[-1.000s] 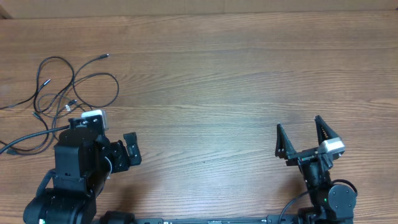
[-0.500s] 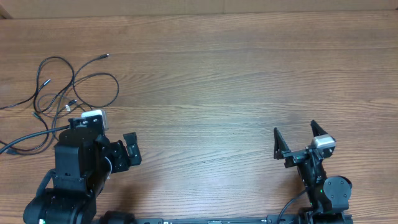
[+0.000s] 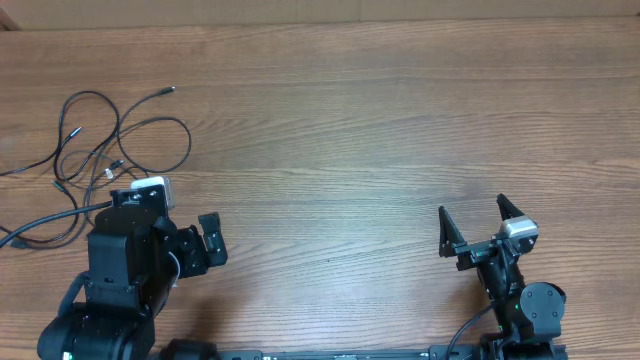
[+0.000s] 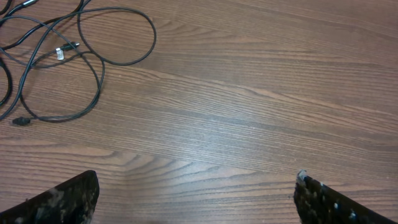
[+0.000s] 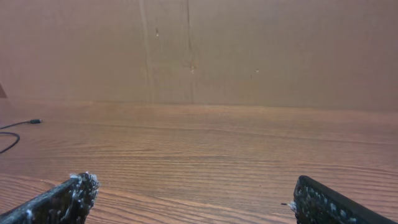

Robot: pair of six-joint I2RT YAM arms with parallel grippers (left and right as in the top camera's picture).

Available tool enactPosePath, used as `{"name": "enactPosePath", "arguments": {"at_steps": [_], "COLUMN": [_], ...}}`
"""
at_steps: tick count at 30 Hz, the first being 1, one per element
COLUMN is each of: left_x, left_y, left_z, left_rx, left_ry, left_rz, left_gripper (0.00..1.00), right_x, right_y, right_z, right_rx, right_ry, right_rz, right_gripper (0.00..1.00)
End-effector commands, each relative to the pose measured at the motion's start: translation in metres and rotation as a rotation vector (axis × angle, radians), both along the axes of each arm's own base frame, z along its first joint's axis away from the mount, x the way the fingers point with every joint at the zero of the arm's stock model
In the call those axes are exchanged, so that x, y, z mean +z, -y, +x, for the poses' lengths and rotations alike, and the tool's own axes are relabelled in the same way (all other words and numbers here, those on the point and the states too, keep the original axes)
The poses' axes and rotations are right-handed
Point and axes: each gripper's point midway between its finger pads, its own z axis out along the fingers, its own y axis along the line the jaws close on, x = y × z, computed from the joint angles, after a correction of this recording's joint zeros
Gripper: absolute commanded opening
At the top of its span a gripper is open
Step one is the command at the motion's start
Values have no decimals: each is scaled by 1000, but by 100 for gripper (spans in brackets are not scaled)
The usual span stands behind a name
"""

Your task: Untangle cables

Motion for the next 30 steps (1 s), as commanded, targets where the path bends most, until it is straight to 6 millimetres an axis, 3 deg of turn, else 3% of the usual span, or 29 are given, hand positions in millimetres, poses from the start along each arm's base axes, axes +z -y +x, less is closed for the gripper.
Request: {"name": "enactPosePath", "arguments": {"at_steps": [1, 30], "left_x": [0, 0], "left_y": [-1, -3], "left_z": [0, -1], "left_rx": [8, 3], "left_ry": [3, 5], "left_rz": [5, 20], "left_gripper": [100, 100], "right_x": [-2, -2], "right_y": [2, 2], "right_z": [0, 0], "right_rx": [-7, -7], "right_ry": [3, 3], "right_rz": [9, 9], "right_gripper": [100, 100]}}
